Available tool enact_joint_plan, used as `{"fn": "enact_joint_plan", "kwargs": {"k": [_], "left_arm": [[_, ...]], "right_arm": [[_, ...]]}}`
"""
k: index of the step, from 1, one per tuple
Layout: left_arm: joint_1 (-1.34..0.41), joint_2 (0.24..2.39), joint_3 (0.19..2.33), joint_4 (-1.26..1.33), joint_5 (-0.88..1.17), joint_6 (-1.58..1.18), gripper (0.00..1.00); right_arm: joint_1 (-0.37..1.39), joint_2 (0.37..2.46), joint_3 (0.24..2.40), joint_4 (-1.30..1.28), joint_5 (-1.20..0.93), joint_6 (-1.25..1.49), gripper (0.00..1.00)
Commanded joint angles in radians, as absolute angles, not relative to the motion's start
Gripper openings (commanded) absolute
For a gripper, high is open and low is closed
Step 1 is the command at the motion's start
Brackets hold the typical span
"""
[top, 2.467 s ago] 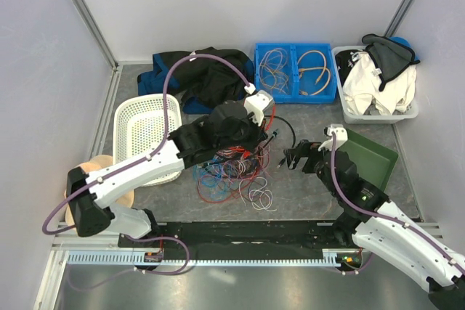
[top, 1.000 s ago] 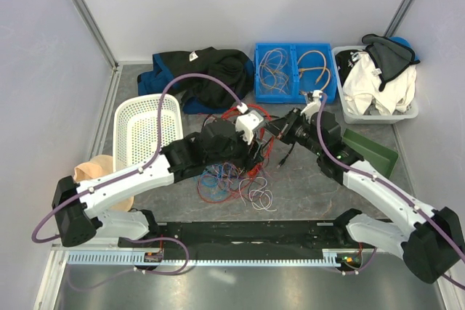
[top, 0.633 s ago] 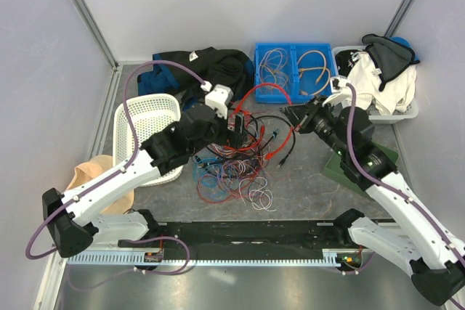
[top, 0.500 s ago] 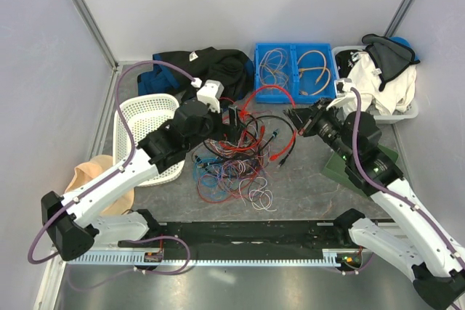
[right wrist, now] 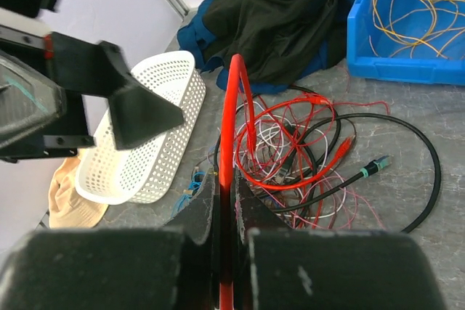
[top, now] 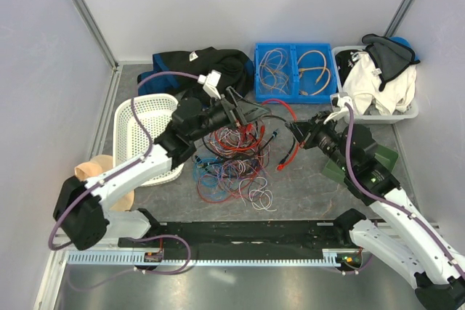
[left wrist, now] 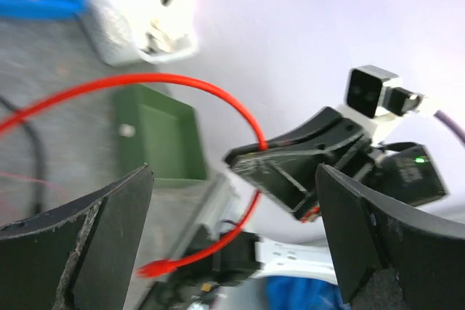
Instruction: Untangle the cables
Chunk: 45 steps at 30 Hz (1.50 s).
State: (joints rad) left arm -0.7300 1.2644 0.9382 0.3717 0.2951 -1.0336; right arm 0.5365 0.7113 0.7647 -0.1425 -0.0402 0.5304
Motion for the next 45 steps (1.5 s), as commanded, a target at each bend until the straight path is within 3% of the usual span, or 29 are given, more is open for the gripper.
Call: {"fn": "enact_joint_plan", "kwargs": {"k": [1,8,17,23,27,29,30,32,33,34,37,40,45], "left_arm": [[-0.764,1.374,0.948,0.644,0.408,-1.256,1.0],[-0.776,1.518,0.994,0.763,0.433,-1.307,0.96],[-0.761,1.604,1.078,0.808,0.416,-1.313,0.79],[-0.749,1.621,1.106,0.816,0.417,-1.304,0.57],[-0.749,1.632,1.118,0.825,0.439,-1.295,0.29],[-0.749,1.634,1.126,0.824,0.452,-1.287,0.2],[-0.747,1.632,1.126,0.821,0.459,-1.276,0.06],[-0.744,1.623,1.14,0.778,0.471,-1.258,0.02],[-0.741,1.618,1.144,0.755,0.477,-1.235,0.02],[-0.736,1.602,1.15,0.729,0.488,-1.218,0.02],[-0.718,1.566,1.19,0.545,0.509,-1.125,0.02],[-0.698,1.528,1.249,0.384,0.587,-1.031,0.02],[-0.683,1.474,1.27,0.4,0.733,-1.0,0.02]], "right_arm": [[0.534,0.704,0.752,-0.063,-0.052,0.508,0.0],[0.534,0.681,0.736,-0.055,-0.077,0.502,0.0],[0.535,0.652,0.71,-0.072,-0.097,0.502,0.0],[0.535,0.641,0.689,-0.081,-0.1,0.502,0.0],[0.534,0.647,0.678,-0.081,-0.104,0.503,0.0],[0.534,0.647,0.675,-0.081,-0.107,0.502,0.0],[0.534,0.649,0.675,-0.08,-0.107,0.502,0.0],[0.535,0.646,0.676,-0.087,-0.104,0.502,0.0],[0.535,0.647,0.678,-0.092,-0.1,0.503,0.06],[0.535,0.646,0.687,-0.112,-0.095,0.502,0.44],[0.534,0.638,0.712,-0.164,-0.057,0.503,0.86],[0.535,0.601,0.735,-0.204,-0.034,0.508,0.98],[0.535,0.48,0.752,-0.233,0.017,0.517,0.98]]}}
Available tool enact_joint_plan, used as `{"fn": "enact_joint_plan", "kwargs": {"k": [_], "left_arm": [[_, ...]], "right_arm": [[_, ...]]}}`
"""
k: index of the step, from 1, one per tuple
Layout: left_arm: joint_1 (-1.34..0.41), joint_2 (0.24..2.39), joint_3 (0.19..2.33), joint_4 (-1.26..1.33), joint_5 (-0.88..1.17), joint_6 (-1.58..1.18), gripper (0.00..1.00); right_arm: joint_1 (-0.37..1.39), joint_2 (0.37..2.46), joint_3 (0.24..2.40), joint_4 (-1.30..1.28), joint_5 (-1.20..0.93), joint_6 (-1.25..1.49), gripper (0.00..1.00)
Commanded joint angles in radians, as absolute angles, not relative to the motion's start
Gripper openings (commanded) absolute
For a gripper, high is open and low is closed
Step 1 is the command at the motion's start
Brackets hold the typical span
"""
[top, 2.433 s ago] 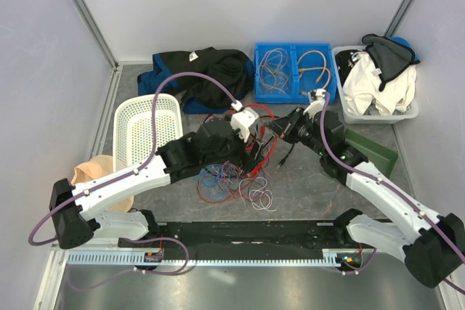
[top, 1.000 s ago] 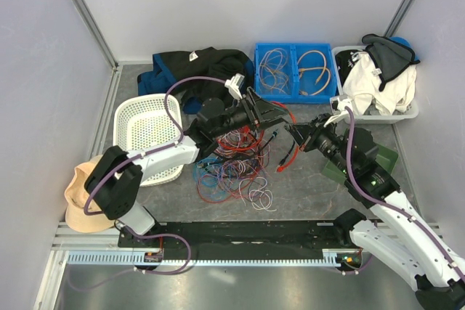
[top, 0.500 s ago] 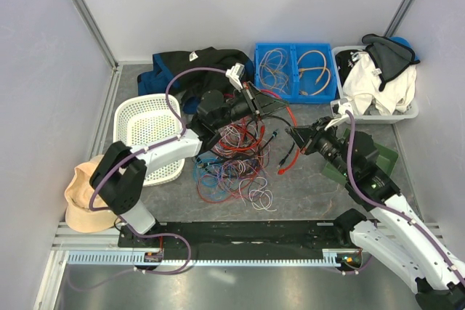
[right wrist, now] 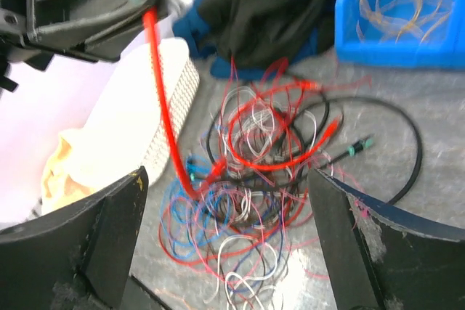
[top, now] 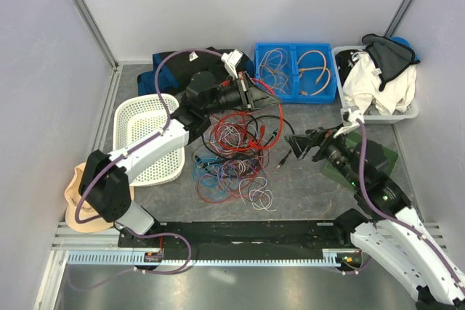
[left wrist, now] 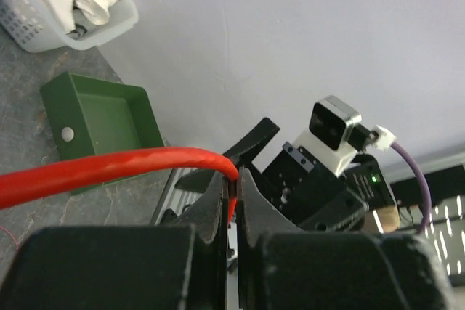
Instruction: Untangle the cables
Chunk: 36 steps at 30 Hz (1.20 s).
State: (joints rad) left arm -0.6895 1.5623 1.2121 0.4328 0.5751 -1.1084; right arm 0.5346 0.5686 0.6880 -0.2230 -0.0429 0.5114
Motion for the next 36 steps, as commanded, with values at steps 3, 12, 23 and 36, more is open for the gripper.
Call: {"fn": "enact_joint_plan", "kwargs": {"k": [3,12,23,36], "left_arm": [[-0.683,1.41,1.267,0.368,0.772,-0.939,0.02],[-0.655,1.27,1.583,-0.713,0.088,-0.454,0.02],[-0.283,1.301,1.46,-0.887,-0.212,-0.374,0.02],[-0.115,1.557,1.41,-0.867,-0.165,-0.44,0.56]], "right_arm": [[0.534,0.407,0.752,-0.245,0.041,0.509,0.98],[0.535,0.318,0.635,-0.284,0.11,0.543,0.97],[0.534,0.339,0.512,-0.192,0.04,0.586,0.96],[0.535,0.339,0.462,-0.153,0.018,0.595,0.96]]}}
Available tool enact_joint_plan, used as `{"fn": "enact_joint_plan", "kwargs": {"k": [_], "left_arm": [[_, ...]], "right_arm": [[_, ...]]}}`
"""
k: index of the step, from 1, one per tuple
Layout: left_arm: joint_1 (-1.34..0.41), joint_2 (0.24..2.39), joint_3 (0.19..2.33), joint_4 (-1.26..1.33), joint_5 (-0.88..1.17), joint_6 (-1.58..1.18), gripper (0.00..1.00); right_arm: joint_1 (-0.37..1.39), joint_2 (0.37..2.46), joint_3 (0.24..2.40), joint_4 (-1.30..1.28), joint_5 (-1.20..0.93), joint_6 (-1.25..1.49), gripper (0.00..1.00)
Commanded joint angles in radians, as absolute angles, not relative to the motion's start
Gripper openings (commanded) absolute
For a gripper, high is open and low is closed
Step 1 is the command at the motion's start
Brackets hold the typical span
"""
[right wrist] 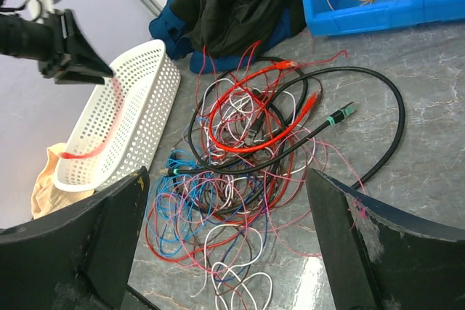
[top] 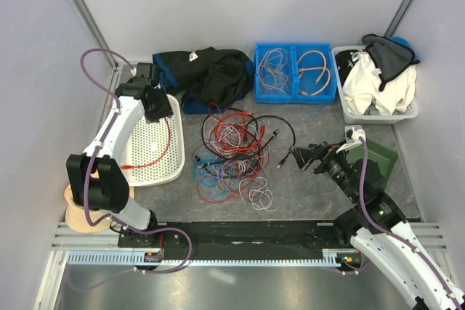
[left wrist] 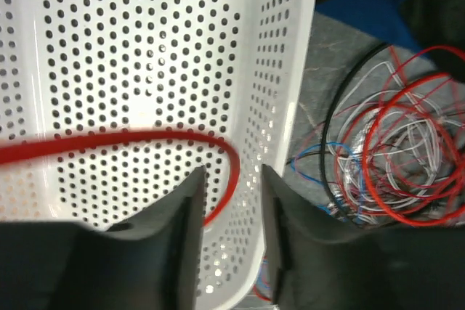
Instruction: Untangle the cables
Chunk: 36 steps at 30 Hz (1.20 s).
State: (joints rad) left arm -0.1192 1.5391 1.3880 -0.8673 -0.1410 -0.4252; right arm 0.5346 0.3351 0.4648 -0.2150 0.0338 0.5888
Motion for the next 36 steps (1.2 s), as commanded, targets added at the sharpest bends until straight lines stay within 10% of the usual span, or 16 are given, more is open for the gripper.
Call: {"fn": "enact_joint_plan", "kwargs": {"k": [1,2,3,17,36], "left_arm": [[-0.115,1.546,1.414,-0.867,-0.175,-0.454,0.64],[-0.115,1.537,1.422,-0.867,-0.182,-0.459,0.98],[-0.115,1.528,1.442,-0.868,-0.195,-0.46,0.99],[-0.673,1.402,1.296,-0.637,-0.146,-0.529,0.91],[-0.775,1.619,1.062,-0.338,-0.279,-1.18,0.71]], "right_arm": [[0.535,0.342,0.463,-0.155,0.017,0.594,0.96],[0.535,0.341,0.465,-0.156,0.018,0.592,0.96],[0.535,0.341,0.468,-0.16,0.02,0.586,0.96],[0.535,0.472,0.448,-0.104,0.003,0.612,0.95],[0.535,0.439,0.482,-0.219,0.046,0.577,0.94]]}}
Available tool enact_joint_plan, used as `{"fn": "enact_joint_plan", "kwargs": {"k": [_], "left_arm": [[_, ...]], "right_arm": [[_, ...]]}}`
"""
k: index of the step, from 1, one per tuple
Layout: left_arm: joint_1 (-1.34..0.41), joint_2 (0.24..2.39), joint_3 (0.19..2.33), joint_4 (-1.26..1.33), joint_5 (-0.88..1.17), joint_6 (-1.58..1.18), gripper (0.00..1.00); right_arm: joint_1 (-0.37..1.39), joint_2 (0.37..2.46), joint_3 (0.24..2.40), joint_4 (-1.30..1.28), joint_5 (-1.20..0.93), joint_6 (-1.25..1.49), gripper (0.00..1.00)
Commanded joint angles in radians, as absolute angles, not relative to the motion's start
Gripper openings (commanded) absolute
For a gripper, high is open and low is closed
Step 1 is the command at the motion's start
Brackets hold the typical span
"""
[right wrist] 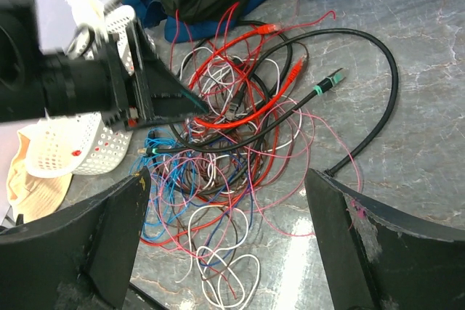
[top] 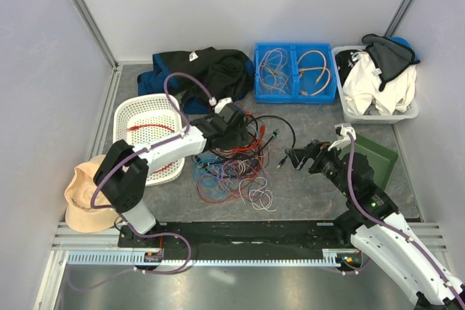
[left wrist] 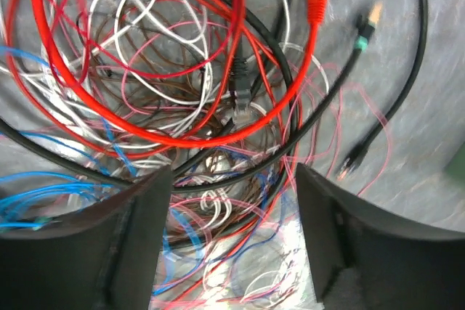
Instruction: Untangle the cables
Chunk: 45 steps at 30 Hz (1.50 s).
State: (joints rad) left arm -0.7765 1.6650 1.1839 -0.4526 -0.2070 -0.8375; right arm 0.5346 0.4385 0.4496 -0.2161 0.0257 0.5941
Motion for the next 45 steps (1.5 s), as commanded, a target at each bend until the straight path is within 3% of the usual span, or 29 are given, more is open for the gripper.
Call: {"fn": "enact_joint_plan", "kwargs": {"k": [1,9,19,21,24,25,28,34,45], "left_arm": [[-0.775,1.606,1.028,-0.3,-0.278,-1.221,0.7],[-0.759,1.655,1.015,-0.207,-0.304,-1.345,0.74],[-0.687,1.821,1.074,-0.18,-0.193,-1.313,0.64],[-0.686,1.824,1.055,-0.155,-0.176,-1.305,0.57],[-0.686,1.792,1.04,-0.141,-0.176,-1.269,0.29],[-0.686,1.777,1.039,-0.14,-0.178,-1.252,0.15],[-0.686,1.68,1.051,-0.149,-0.167,-1.174,0.02],[-0.696,1.511,1.172,-0.285,-0.069,-0.879,0.02],[-0.762,1.359,1.193,-0.436,-0.178,-0.529,0.02]], "right_arm": [[0.535,0.439,0.482,-0.218,0.046,0.575,0.95],[0.535,0.428,0.494,-0.242,0.057,0.561,0.95],[0.535,0.4,0.477,-0.276,0.084,0.554,0.95],[0.535,0.41,0.479,-0.273,0.084,0.554,0.95],[0.535,0.42,0.483,-0.272,0.08,0.552,0.95],[0.535,0.422,0.486,-0.27,0.08,0.552,0.95],[0.535,0.416,0.489,-0.273,0.08,0.552,0.95],[0.535,0.417,0.532,-0.273,0.083,0.551,0.95],[0.535,0.478,0.6,-0.144,0.054,0.603,0.95]]}}
